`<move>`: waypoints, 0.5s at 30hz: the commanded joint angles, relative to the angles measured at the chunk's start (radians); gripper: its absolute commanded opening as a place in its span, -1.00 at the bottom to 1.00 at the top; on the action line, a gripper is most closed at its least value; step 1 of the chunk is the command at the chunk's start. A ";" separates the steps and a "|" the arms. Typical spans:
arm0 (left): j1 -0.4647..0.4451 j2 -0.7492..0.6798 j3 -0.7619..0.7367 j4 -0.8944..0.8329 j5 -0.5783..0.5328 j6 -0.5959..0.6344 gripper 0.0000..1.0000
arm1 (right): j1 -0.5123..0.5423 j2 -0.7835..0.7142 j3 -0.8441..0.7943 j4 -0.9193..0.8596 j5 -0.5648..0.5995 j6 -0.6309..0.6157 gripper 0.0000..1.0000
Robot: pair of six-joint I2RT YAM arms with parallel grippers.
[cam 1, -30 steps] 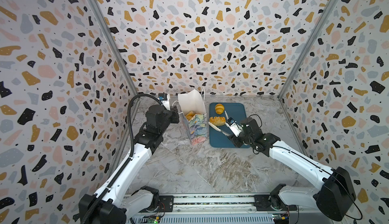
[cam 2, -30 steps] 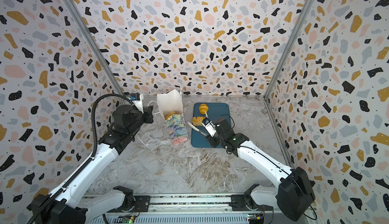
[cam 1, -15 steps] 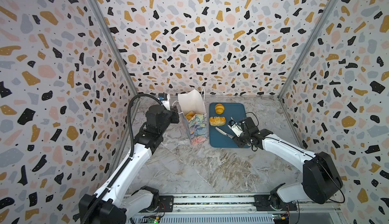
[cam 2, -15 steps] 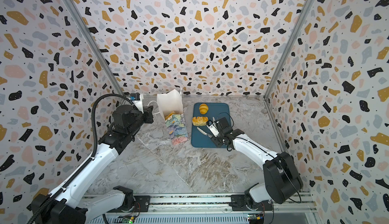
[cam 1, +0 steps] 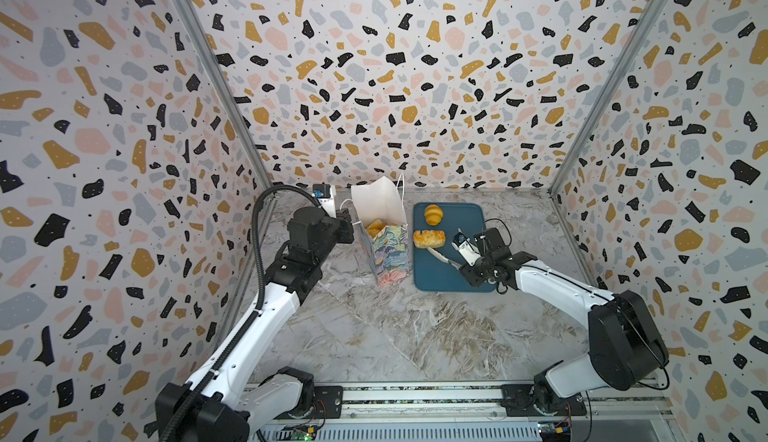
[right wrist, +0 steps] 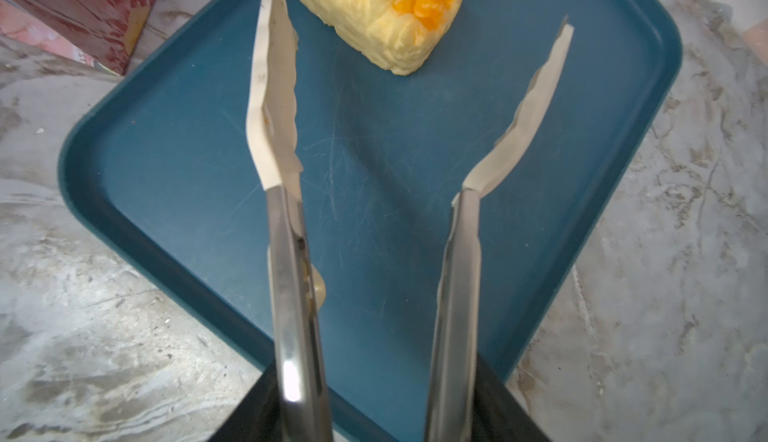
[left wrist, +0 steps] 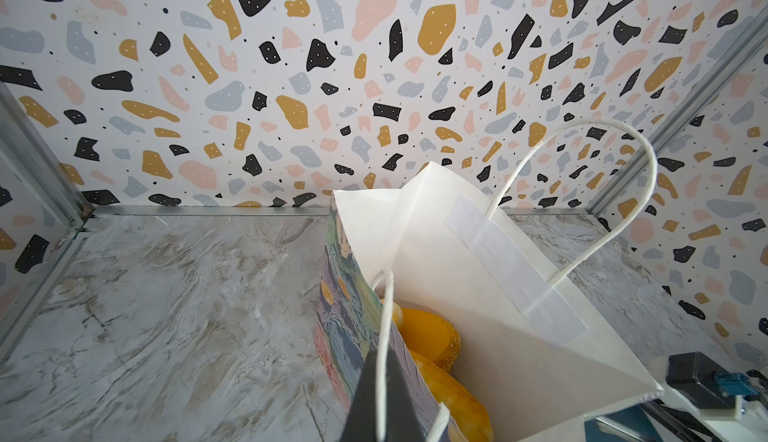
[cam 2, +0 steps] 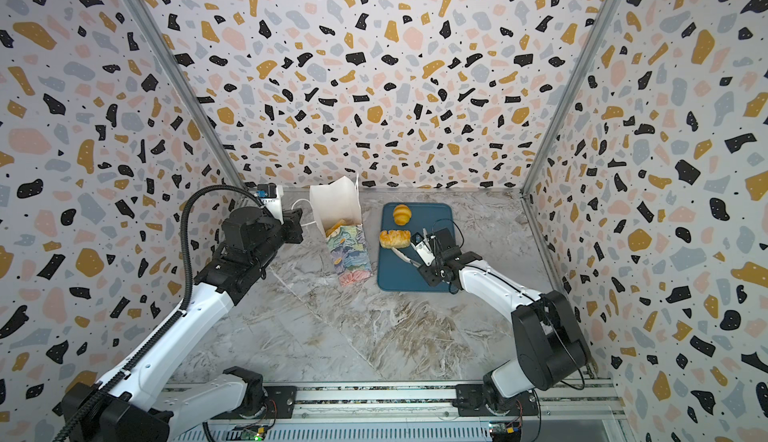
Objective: Place the fake bread into the paper bag
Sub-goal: 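Lower the open tongs around the flaky rectangular pastry with the right gripper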
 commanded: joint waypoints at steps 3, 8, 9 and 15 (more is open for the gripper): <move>-0.006 -0.004 -0.009 0.009 -0.005 0.012 -1.00 | -0.007 0.037 0.053 0.048 -0.036 -0.024 0.17; -0.008 -0.003 -0.009 0.009 -0.007 0.012 -1.00 | -0.007 0.073 0.073 0.062 -0.053 -0.029 0.17; -0.008 -0.004 -0.009 0.009 -0.007 0.011 -1.00 | -0.008 0.075 0.074 0.063 -0.054 -0.029 0.17; -0.008 -0.004 -0.009 0.009 -0.008 0.012 -1.00 | -0.009 0.103 0.084 0.079 -0.069 -0.040 0.17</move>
